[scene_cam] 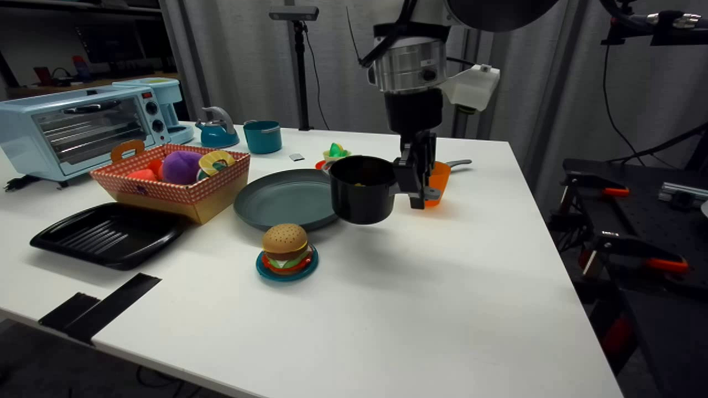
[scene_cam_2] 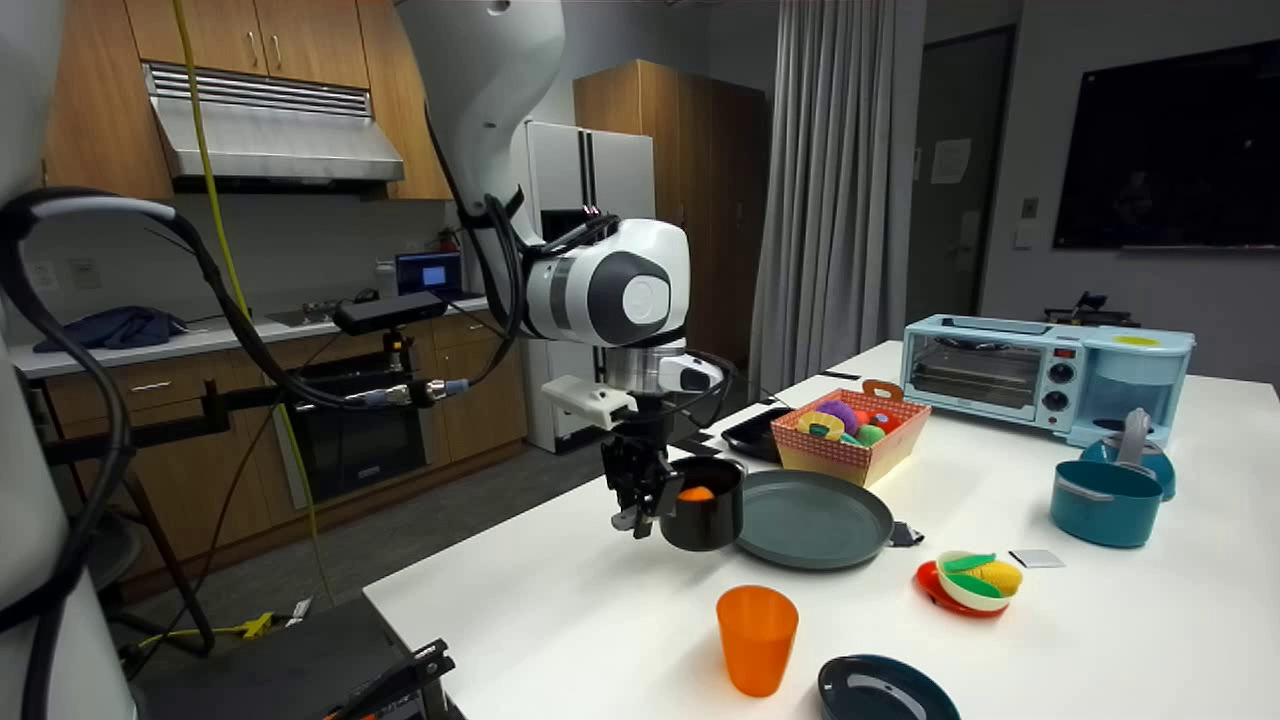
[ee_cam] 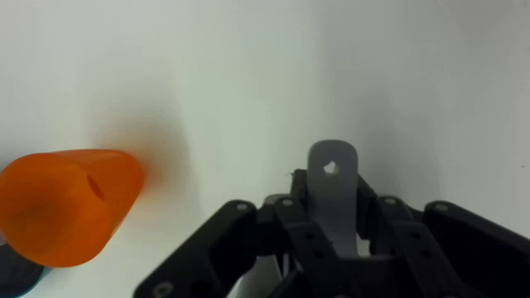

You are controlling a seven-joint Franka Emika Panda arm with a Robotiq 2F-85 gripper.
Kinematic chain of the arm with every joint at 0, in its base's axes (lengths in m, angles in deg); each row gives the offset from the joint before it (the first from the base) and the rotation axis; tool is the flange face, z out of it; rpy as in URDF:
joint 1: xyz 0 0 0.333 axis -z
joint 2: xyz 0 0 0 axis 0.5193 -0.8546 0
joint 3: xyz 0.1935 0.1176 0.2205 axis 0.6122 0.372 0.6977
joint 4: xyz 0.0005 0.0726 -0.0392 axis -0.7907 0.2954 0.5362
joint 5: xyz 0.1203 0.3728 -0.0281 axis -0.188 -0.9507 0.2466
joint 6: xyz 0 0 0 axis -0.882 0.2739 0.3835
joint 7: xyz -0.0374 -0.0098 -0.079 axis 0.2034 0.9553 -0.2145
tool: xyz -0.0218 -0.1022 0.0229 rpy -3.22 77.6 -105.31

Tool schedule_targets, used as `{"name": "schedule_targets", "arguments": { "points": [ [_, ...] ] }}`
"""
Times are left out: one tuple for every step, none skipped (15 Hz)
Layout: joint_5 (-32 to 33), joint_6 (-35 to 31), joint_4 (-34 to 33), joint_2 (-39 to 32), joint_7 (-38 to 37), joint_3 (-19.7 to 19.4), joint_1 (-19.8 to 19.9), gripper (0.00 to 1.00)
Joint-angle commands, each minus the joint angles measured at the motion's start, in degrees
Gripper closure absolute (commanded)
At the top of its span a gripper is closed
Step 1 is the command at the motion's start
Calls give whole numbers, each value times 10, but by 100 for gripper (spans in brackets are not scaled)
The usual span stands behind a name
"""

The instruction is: Pour the contents from the black pot onto the gray plate

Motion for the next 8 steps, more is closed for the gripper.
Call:
{"name": "schedule_targets", "arguments": {
  "points": [
    [-17, -11, 55, 70, -23, -3, 5, 93],
    [-20, -14, 66, 82, -24, -4, 9, 93],
    [-24, -15, 75, 93, -25, -4, 12, 93],
    [-30, -16, 85, 104, -24, -4, 16, 93],
    [-34, -17, 95, 115, -23, -4, 19, 93],
    [-41, -18, 104, 125, -22, -3, 23, 93],
    [-45, -17, 111, 134, -20, -3, 26, 93],
    [-50, -16, 117, 141, -19, -2, 28, 93]
  ]
}}
